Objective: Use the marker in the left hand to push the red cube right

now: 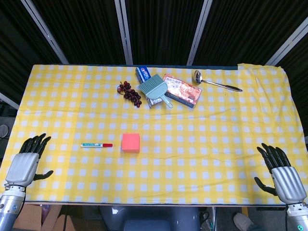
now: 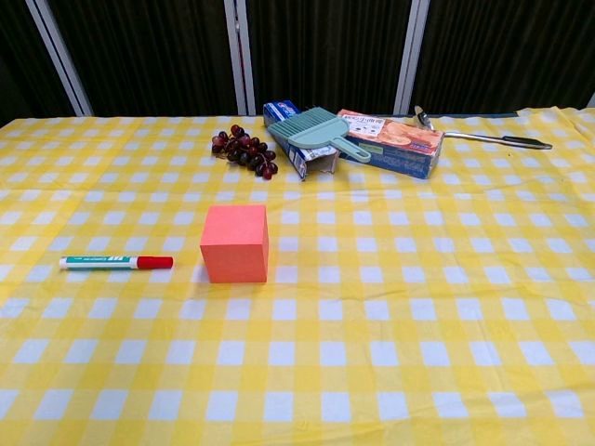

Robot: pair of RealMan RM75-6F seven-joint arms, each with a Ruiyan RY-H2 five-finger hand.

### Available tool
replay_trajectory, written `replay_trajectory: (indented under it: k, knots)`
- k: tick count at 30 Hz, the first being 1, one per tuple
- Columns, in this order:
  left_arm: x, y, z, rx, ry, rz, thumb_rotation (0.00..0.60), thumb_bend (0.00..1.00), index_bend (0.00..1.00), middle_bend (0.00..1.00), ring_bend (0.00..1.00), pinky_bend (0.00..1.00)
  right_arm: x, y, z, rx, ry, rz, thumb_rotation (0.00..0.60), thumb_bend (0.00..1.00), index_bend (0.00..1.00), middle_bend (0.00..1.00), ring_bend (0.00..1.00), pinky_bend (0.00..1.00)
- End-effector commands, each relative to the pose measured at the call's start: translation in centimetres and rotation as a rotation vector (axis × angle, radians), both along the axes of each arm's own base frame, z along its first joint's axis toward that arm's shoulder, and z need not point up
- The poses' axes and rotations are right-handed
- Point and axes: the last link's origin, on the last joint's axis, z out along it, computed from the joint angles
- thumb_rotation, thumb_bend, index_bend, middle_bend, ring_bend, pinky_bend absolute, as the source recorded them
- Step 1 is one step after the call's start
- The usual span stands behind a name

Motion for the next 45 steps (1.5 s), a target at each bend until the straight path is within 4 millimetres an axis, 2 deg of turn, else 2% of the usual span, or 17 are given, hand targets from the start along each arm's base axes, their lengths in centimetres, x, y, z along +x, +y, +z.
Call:
replay_trajectory:
  k: [1, 13, 17, 19, 20, 22, 25, 30, 36, 45]
  knots:
    - [0.0, 0.0, 0.0, -0.001, -0.001, -0.001, 0.6, 0.11, 0.0, 0.0, 0.0, 0.0, 0.0, 0.0, 0.0, 0.001, 0.0, -0.001, 0.6, 0.34, 0.0, 0.0, 0.0, 0.05]
    - [-0.1, 0.2, -0.4, -0.035, 0.007, 0.01, 0.6, 0.11, 0.0, 0.0, 0.0, 0.0, 0.0, 0.1, 0.0, 0.005, 0.001, -0.001, 0.6, 0.34, 0.0, 0.0, 0.0, 0.05]
    - [0.1, 1.5, -0.8, -0.056, 0.006, 0.022, 0.6, 0.11, 0.03, 0.0, 0.0, 0.0, -0.1, -0.1, 0.0, 0.003, 0.0, -0.005, 0.6, 0.34, 0.0, 0.0, 0.0, 0.05]
    - [0.8, 3.7, -1.2, -0.06, -0.008, 0.027, 0.6, 0.13, 0.09, 0.0, 0.0, 0.01, 0.0, -0.1, 0.1, 0.001, -0.007, -0.003, 0.6, 0.34, 0.0, 0.0, 0.0, 0.05]
    - [1.1, 5.2, -1.6, -0.065, -0.019, 0.036, 0.6, 0.14, 0.11, 0.0, 0.0, 0.01, 0.0, -0.1, 0.1, 0.002, -0.008, -0.002, 0.6, 0.34, 0.0, 0.0, 0.0, 0.05]
    - [1.4, 6.5, -2.1, -0.071, -0.013, 0.044, 0.6, 0.17, 0.21, 0.0, 0.0, 0.02, 0.0, 0.0, 0.1, 0.003, -0.008, 0.0, 0.6, 0.34, 0.0, 0.0, 0.0, 0.04]
    - [1.8, 8.1, -3.1, -0.083, 0.012, 0.044, 0.6, 0.22, 0.33, 0.02, 0.0, 0.03, 0.0, -0.1, 0.1, 0.002, -0.01, -0.001, 0.6, 0.34, 0.0, 0.0, 0.0, 0.05]
    - [2.5, 9.6, -4.8, -0.105, 0.042, 0.04, 0.6, 0.27, 0.45, 0.04, 0.0, 0.03, -0.1, -0.1, 0.1, 0.0, -0.012, -0.002, 0.6, 0.34, 0.0, 0.0, 0.0, 0.05]
    - [2.9, 11.1, -8.4, -0.152, 0.071, 0.057, 0.6, 0.29, 0.47, 0.04, 0.0, 0.03, -0.1, -0.1, 0.2, -0.005, -0.019, -0.003, 0.6, 0.34, 0.0, 0.0, 0.0, 0.05]
    - [2.7, 12.5, -11.0, -0.165, 0.1, 0.093, 0.6, 0.32, 0.47, 0.04, 0.0, 0.03, -0.1, -0.1, 0.3, -0.005, -0.024, -0.001, 0.6, 0.34, 0.0, 0.0, 0.0, 0.05]
